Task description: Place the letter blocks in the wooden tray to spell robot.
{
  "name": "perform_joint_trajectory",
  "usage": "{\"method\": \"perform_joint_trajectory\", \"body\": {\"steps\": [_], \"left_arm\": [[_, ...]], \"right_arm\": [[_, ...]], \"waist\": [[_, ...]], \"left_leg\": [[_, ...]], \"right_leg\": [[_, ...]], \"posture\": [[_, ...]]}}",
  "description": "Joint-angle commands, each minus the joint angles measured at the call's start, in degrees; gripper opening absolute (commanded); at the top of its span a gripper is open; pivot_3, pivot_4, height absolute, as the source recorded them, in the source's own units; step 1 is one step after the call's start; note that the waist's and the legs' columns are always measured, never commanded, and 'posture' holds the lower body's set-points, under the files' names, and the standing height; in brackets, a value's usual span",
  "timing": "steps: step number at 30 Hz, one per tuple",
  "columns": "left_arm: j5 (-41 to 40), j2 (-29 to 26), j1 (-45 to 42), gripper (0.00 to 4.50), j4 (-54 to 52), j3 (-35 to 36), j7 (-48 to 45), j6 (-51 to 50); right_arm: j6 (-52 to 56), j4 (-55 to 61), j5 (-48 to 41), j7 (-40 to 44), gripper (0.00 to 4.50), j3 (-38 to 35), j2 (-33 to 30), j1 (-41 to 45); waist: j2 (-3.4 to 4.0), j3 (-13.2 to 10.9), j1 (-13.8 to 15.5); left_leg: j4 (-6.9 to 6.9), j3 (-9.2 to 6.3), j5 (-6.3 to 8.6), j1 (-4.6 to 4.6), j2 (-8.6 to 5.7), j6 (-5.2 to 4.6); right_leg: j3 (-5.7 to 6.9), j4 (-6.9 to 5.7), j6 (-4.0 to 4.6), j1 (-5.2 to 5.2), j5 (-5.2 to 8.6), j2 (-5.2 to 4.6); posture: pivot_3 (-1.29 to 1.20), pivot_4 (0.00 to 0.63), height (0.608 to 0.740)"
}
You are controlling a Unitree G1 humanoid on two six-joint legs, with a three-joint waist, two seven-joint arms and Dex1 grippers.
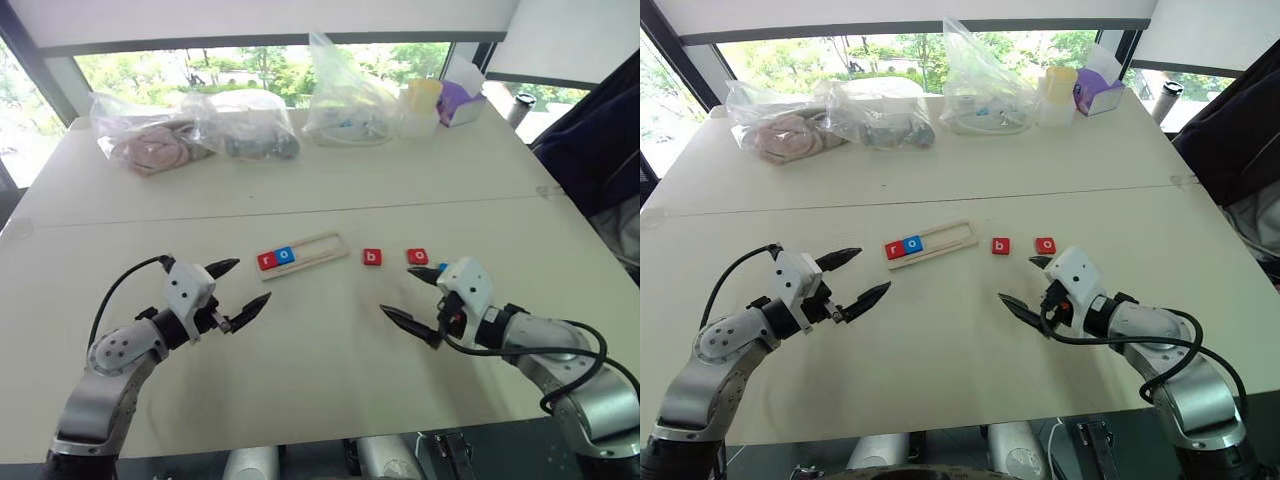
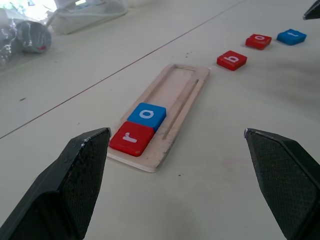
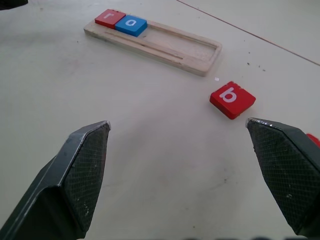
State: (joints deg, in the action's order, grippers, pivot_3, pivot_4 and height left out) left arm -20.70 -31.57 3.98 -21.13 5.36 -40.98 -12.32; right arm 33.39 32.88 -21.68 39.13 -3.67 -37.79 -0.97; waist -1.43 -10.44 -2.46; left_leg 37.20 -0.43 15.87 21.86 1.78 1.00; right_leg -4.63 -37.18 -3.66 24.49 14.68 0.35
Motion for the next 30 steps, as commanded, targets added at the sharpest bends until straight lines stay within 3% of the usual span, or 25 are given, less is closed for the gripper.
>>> {"method": "perform_joint_trajectory", "body": {"steps": [1, 12, 21, 30], "left_arm": [[0.2, -1.34, -0.82, 4.5, -1.51, -0.32, -1.48, 0.65], [0.07, -3.37, -7.45, 4.5, 6.88, -1.07, -7.48, 1.4], [1.79, -7.57, -21.7, 4.5, 24.36, -4.77, -19.96, 4.4], [6.61, -5.67, -33.65, 4.5, 42.82, -9.67, -27.77, 10.84]], "right_arm": [[-0.77, -0.12, -0.94, 1.9, 4.48, -0.92, -1.58, 1.52], [2.73, 0.9, -3.4, 3.62, 4.48, 1.06, -1.68, 7.7], [3.11, -3.24, -1.94, 5.74, 4.48, 9.86, -0.12, 17.98], [1.58, -4.79, -0.33, 6.17, 4.48, 12.84, 0.9, 20.04]], "waist": [[0.0, 0.0, -0.01], [0.0, 0.0, 0.0], [-0.01, -0.01, 0.06], [-0.01, -0.01, 0.05]], "left_leg": [[0.0, 0.0, 0.0, 0.01, 0.0, 0.0], [0.02, 0.01, 0.0, -0.01, -0.02, 0.0], [0.0, -0.04, 0.0, 0.01, -0.02, -0.01], [0.09, -0.06, -0.01, 0.14, -0.04, -0.01]], "right_leg": [[0.0, 0.0, 0.0, 0.0, -0.01, 0.0], [0.0, -0.02, 0.02, -0.01, -0.04, 0.02], [0.07, -0.04, -0.08, 0.02, -0.13, 0.08], [0.1, -0.05, -0.13, 0.06, -0.16, 0.04]], "posture": [[0.0, 0.15, 0.74], [0.0, 0.15, 0.74], [0.0, 0.15, 0.74], [0.0, 0.15, 0.74]]}}
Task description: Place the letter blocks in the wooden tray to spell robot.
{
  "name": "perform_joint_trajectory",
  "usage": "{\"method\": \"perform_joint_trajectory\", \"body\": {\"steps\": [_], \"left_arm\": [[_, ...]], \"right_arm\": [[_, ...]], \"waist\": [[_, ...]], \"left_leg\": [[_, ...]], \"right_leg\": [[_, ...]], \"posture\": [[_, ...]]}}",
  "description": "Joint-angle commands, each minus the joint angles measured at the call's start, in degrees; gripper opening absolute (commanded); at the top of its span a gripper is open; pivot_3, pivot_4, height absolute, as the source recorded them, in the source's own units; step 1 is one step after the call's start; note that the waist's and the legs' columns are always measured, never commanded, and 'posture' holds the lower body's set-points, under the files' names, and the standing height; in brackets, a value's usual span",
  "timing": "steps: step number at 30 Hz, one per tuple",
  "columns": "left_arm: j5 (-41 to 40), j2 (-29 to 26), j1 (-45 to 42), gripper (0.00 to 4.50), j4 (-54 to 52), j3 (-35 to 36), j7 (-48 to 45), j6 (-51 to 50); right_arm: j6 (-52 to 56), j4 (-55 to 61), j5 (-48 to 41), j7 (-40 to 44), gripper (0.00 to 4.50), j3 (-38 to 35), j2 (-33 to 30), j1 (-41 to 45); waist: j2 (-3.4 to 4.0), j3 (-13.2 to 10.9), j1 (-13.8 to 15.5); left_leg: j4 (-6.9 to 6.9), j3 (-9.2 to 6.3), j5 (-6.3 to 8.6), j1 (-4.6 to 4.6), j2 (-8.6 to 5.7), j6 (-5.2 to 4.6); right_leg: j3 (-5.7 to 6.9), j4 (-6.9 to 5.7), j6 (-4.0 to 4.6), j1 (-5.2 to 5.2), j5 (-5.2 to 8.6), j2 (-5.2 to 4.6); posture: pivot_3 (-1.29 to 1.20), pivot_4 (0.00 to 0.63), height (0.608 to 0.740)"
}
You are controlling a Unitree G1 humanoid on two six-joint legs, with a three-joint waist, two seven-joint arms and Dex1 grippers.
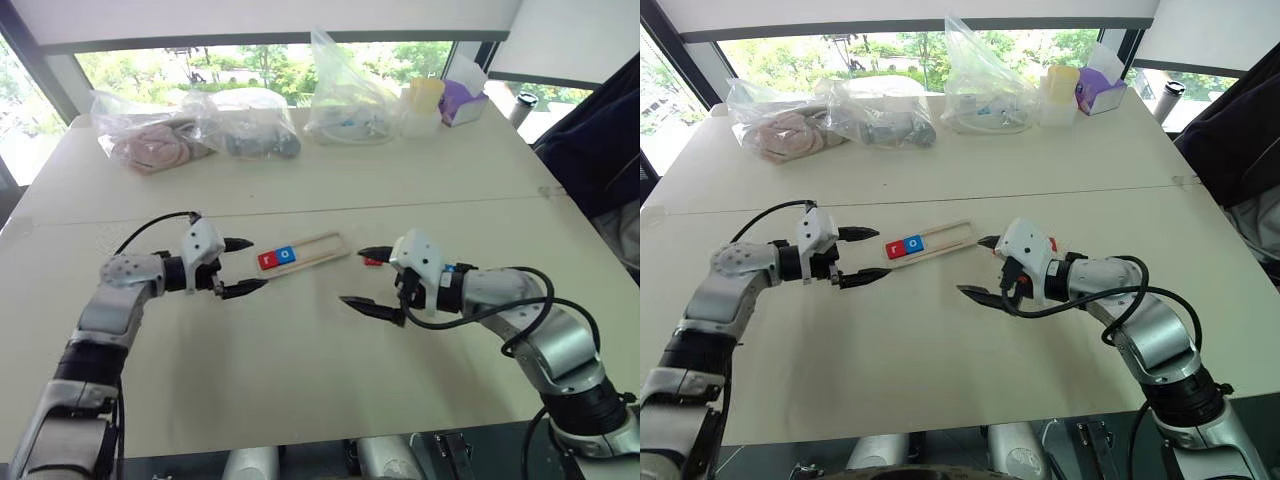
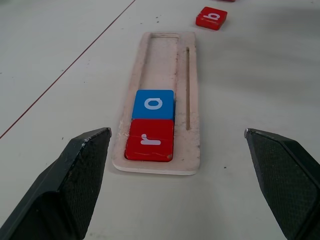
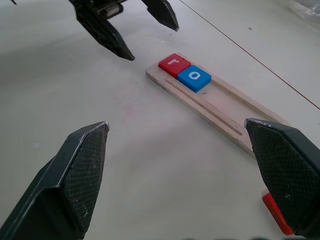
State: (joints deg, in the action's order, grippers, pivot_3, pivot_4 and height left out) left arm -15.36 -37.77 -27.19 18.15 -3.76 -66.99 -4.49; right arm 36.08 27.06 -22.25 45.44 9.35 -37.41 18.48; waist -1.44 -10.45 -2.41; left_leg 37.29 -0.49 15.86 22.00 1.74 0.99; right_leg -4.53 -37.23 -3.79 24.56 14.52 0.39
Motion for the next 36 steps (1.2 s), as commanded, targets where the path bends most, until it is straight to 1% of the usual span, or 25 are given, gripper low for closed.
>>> {"method": "perform_joint_trajectory", "body": {"steps": [1, 3, 9, 17, 27, 36], "left_arm": [[2.09, 1.17, -4.01, 4.5, 6.24, -0.89, -1.98, 4.29], [3.29, 2.4, -7.02, 4.5, 11.07, -1.58, -3.08, 5.62], [5.69, 4.19, -12.07, 4.5, 20.44, -3.24, -6.89, 8.01], [8.78, 6.8, -16.57, 4.5, 29.37, -3.79, -6.67, 12.82], [11.08, 7.78, -18.27, 4.5, 34.53, -4.08, -6.59, 15.96], [13.28, 7.88, -16.54, 4.5, 34.44, -5.4, -6.96, 17.47]], "right_arm": [[-1.02, 1.29, 0.31, -0.52, 4.48, -0.06, 0.85, 0.38], [-0.88, 1.72, 0.53, -1.15, 4.48, 0.06, 1.33, -0.04], [0.11, 2.83, 0.2, -2.18, 4.48, -0.26, 1.85, -0.64], [0.76, 3.57, -0.07, -2.57, 4.48, -0.53, 1.53, -0.99], [0.8, 4.0, 0.06, -3.15, 4.48, -0.27, 1.89, -1.17], [0.5, 3.97, 0.46, -3.41, 4.48, 0.24, 2.06, -1.03]], "waist": [[0.0, 0.0, -0.01], [0.0, 0.0, 0.02], [0.0, 0.0, -0.08], [0.0, 0.0, 0.01], [-0.01, 0.01, 0.02], [-0.01, 0.02, 0.02]], "left_leg": [[0.0, 0.0, 0.0, 0.0, 0.0, 0.0], [0.01, -0.01, 0.0, 0.01, 0.0, 0.0], [0.04, -0.04, 0.0, 0.07, -0.02, 0.0], [0.09, -0.09, 0.0, 0.12, -0.02, -0.01], [0.16, -0.12, 0.0, 0.14, -0.03, -0.01], [0.16, -0.12, 0.0, 0.13, -0.03, -0.01]], "right_leg": [[0.0, 0.0, -0.01, 0.0, 0.0, 0.0], [0.02, -0.02, -0.01, 0.0, -0.01, 0.01], [0.03, -0.03, -0.04, 0.04, -0.02, 0.02], [0.07, -0.05, -0.16, 0.05, -0.09, 0.03], [0.08, -0.1, -0.18, 0.05, -0.11, 0.03], [0.08, -0.12, -0.19, 0.04, -0.11, 0.03]], "posture": [[0.0, 0.15, 0.74], [0.0, 0.15, 0.74], [0.0, 0.15, 0.74], [0.0, 0.15, 0.74], [0.0, 0.15, 0.74], [0.0, 0.15, 0.74]]}}
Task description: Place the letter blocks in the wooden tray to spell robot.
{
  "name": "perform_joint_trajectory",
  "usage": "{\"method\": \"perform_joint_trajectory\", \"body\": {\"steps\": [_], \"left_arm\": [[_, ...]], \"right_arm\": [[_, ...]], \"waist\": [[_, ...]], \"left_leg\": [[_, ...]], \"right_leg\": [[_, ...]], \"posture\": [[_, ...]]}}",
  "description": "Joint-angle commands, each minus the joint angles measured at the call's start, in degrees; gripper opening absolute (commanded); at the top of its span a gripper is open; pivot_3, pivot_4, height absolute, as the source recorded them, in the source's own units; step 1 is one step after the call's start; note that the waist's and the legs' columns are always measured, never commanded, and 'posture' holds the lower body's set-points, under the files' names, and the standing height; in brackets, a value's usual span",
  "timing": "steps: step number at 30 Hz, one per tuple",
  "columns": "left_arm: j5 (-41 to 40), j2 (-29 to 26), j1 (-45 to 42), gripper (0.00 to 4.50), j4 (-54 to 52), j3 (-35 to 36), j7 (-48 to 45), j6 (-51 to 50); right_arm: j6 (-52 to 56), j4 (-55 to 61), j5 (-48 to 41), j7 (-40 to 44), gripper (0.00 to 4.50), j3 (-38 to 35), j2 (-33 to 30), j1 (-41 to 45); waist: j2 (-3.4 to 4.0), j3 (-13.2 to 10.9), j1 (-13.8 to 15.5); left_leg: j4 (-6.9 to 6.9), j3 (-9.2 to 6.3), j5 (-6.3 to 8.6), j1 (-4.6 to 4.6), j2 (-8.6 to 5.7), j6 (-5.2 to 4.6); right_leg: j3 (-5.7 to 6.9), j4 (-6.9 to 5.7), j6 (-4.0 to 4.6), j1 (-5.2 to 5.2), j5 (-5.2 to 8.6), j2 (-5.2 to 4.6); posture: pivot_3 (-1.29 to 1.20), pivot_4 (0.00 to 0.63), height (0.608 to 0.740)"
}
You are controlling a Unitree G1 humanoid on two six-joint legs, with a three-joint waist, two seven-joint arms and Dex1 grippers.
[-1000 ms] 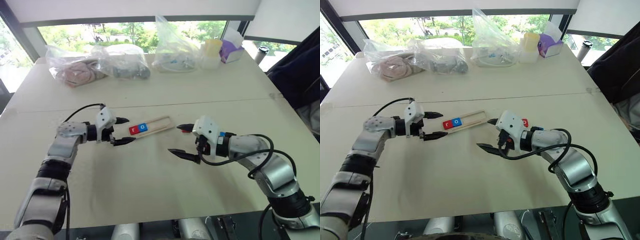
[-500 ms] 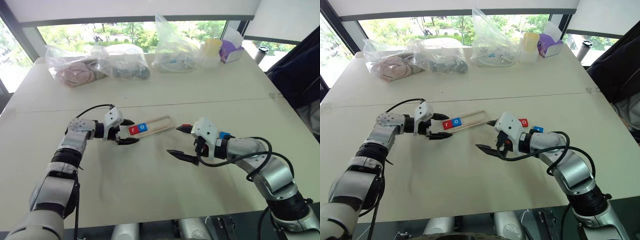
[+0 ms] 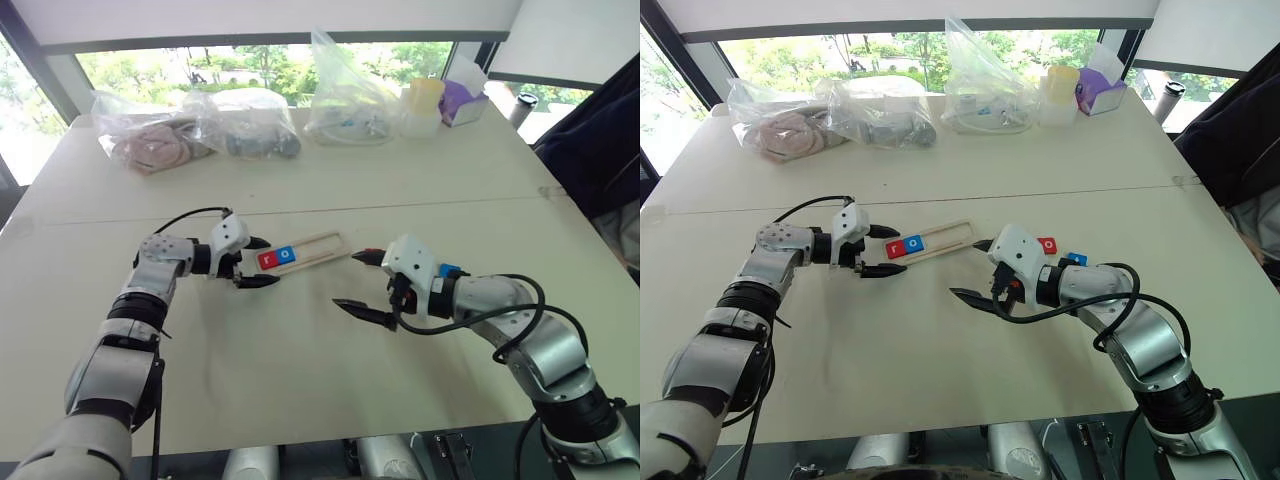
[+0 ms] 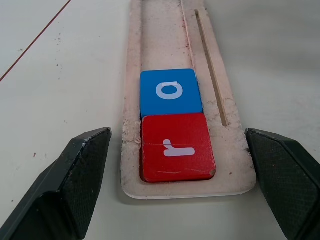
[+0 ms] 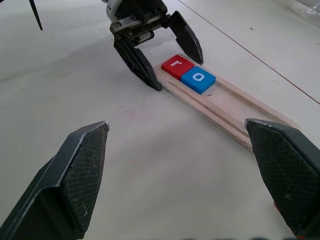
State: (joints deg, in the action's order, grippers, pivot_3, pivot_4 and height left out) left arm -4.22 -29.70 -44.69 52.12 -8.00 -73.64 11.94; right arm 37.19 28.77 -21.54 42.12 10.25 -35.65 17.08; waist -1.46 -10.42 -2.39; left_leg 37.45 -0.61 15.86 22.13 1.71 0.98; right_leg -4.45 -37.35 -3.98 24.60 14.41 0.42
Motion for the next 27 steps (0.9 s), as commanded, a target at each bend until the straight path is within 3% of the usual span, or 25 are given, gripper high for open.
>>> {"method": "perform_joint_trajectory", "body": {"steps": [1, 8, 27], "left_arm": [[2.59, -0.23, 1.3, 4.5, 0.44, -1.42, 0.1, 1.52], [3.77, -0.11, 3.43, 4.5, 0.09, -2.02, 2.31, 3.24], [2.96, -0.15, 2.99, 4.5, 1.21, -1.82, -0.87, -4.54]], "right_arm": [[-0.61, 2.3, -0.21, -0.13, 4.48, -0.6, 0.29, 0.29], [-0.65, 2.34, -0.02, -0.12, 4.48, -0.49, 0.19, 0.2], [-1.02, 0.92, 0.75, 0.68, 4.48, 0.31, 0.56, 2.02]], "waist": [[0.0, 0.0, 0.0], [0.0, 0.11, -0.01], [0.0, 0.21, -0.08]], "left_leg": [[0.0, 0.0, 0.0, 0.0, 0.0, 0.0], [0.0, 0.0, 0.0, -0.13, 0.0, 0.0], [-0.06, 0.02, 0.0, -0.35, 0.0, 0.0]], "right_leg": [[0.0, 0.0, 0.0, 0.0, 0.0, 0.0], [0.0, -0.03, 0.0, -0.11, 0.0, 0.0], [-0.01, -0.07, 0.0, -0.25, 0.01, 0.01]], "posture": [[0.0, 0.15, 0.74], [0.0, 0.15, 0.74], [0.0, 0.15, 0.74]]}}
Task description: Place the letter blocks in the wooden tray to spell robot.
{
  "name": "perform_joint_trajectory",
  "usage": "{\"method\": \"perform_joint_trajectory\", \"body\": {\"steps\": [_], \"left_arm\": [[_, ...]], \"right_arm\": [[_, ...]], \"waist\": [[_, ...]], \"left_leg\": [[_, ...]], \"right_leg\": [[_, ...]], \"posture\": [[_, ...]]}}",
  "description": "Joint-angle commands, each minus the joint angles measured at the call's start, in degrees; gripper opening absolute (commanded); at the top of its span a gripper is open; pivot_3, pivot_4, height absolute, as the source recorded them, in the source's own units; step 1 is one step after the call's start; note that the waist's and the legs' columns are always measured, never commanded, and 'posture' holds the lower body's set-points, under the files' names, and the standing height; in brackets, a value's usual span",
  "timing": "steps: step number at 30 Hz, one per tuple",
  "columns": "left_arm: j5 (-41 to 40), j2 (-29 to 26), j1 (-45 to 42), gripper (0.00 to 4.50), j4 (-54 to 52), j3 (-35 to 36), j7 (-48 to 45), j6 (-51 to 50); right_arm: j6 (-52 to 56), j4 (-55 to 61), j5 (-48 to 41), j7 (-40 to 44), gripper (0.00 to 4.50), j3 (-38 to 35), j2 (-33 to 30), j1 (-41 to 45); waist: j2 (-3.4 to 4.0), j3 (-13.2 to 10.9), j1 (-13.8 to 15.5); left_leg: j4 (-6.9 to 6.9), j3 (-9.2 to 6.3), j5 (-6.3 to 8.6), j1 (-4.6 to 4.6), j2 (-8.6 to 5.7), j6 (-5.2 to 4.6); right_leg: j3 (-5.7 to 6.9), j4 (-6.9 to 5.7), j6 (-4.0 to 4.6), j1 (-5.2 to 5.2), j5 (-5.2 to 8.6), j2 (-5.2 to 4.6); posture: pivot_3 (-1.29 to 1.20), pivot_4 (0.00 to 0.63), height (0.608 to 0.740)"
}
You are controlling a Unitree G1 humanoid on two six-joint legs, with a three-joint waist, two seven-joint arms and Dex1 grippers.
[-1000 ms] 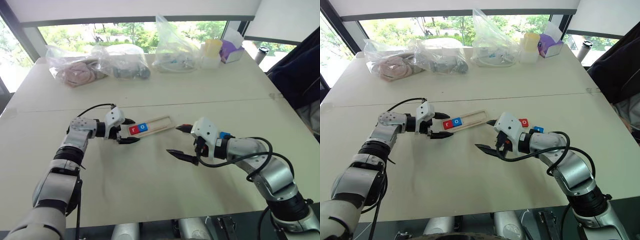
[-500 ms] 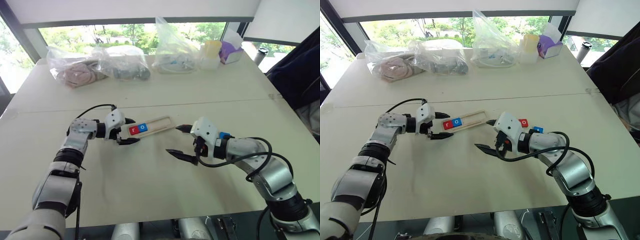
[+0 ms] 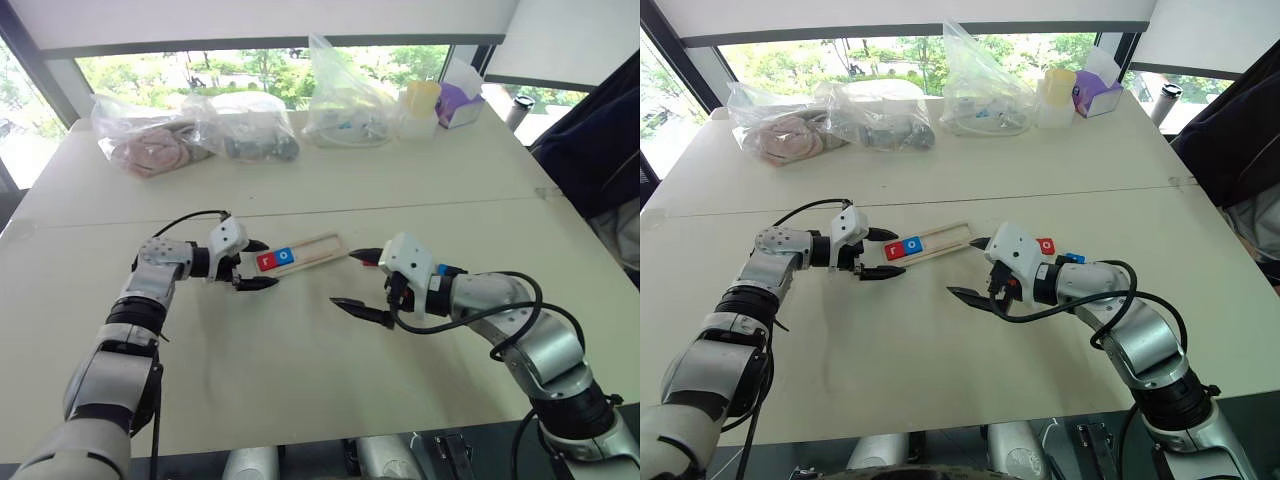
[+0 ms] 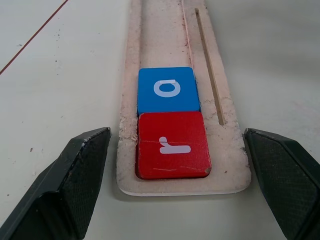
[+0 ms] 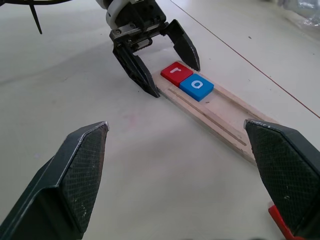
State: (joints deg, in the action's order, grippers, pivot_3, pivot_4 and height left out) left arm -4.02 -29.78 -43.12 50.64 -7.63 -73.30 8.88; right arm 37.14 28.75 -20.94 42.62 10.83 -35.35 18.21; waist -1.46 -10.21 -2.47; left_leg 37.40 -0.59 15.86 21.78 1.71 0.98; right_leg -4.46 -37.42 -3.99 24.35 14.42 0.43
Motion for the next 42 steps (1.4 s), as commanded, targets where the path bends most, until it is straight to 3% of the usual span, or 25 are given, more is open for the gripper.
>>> {"method": "perform_joint_trajectory", "body": {"steps": [1, 2, 6, 7, 15, 21, 30, 42], "left_arm": [[2.75, -0.03, 1.37, 4.5, 2.77, -2.19, -1.25, -1.56], [2.73, 0.0, 1.32, 4.5, 2.85, -2.16, -1.29, -1.62], [2.27, 0.26, 1.26, 3.25, 2.89, -1.86, -1.55, -2.3], [2.17, 0.28, 1.3, 3.13, 2.74, -1.82, -1.66, -2.51], [1.21, 0.24, 4.15, 3.13, -3.98, -2.64, -3.66, -4.8], [-0.6, -1.27, 11.15, 3.13, -20.17, -4.72, -7.9, -9.42], [-3.1, -1.45, 17.73, 3.13, -37.45, -6.44, -6.98, -17.61], [-3.18, -2.25, 20.9, 3.13, -41.96, -6.67, -2.93, -20.32]], "right_arm": [[-0.99, 0.93, 0.19, 0.17, 4.48, -0.25, 0.28, 0.93], [-0.99, 0.94, 0.22, 0.13, 4.48, -0.23, 0.31, 0.98], [-0.96, 0.97, 0.25, 0.09, 4.5, -0.21, 0.4, 1.09], [-0.94, 0.97, 0.25, 0.08, 4.5, -0.21, 0.41, 1.1], [-0.96, 0.94, 0.36, 0.07, 4.5, -0.23, 0.46, 1.11], [-1.18, 0.4, 0.64, 0.11, 4.5, -0.48, 0.66, 1.5], [-2.01, -0.93, 0.96, 0.62, 4.5, -0.9, 0.51, 2.22], [-2.6, -1.42, 1.49, 0.99, 4.5, -0.6, 0.91, 2.45]], "waist": [[0.0, 0.0, 0.0], [0.0, 0.0, 0.0], [0.0, 0.0, 0.0], [0.0, 0.01, 0.01], [0.0, 0.01, 0.02], [0.0, 0.01, 0.04], [0.0, 0.01, 0.2], [0.0, 0.01, 0.12]], "left_leg": [[0.0, 0.0, 0.0, 0.0, 0.0, 0.0], [0.0, 0.0, 0.0, 0.0, 0.0, 0.0], [0.0, 0.0, 0.0, -0.01, 0.0, 0.0], [-0.01, 0.01, 0.0, -0.01, 0.0, 0.0], [-0.04, 0.01, 0.0, -0.01, 0.0, 0.0], [-0.08, 0.01, 0.0, -0.02, 0.02, 0.0], [-0.06, 0.01, 0.0, -0.01, 0.02, 0.0], [-0.06, 0.01, 0.0, -0.02, 0.02, 0.0]], "right_leg": [[0.0, 0.0, 0.0, 0.0, 0.0, 0.0], [0.0, 0.0, 0.0, 0.0, 0.0, 0.0], [0.0, 0.0, 0.0, 0.0, 0.0, 0.0], [0.0, 0.0, 0.0, 0.0, 0.0, 0.0], [-0.01, 0.0, 0.0, 0.0, 0.0, 0.0], [-0.02, 0.02, 0.0, 0.0, 0.01, -0.02], [-0.04, 0.03, 0.01, -0.01, 0.01, -0.04], [-0.03, 0.03, 0.01, 0.0, 0.02, -0.04]], "posture": [[0.0, 0.15, 0.74], [0.0, 0.15, 0.74], [0.0, 0.15, 0.74], [0.0, 0.15, 0.74], [0.0, 0.15, 0.74], [0.0, 0.15, 0.74], [0.0, 0.15, 0.74], [0.0, 0.15, 0.74]]}}
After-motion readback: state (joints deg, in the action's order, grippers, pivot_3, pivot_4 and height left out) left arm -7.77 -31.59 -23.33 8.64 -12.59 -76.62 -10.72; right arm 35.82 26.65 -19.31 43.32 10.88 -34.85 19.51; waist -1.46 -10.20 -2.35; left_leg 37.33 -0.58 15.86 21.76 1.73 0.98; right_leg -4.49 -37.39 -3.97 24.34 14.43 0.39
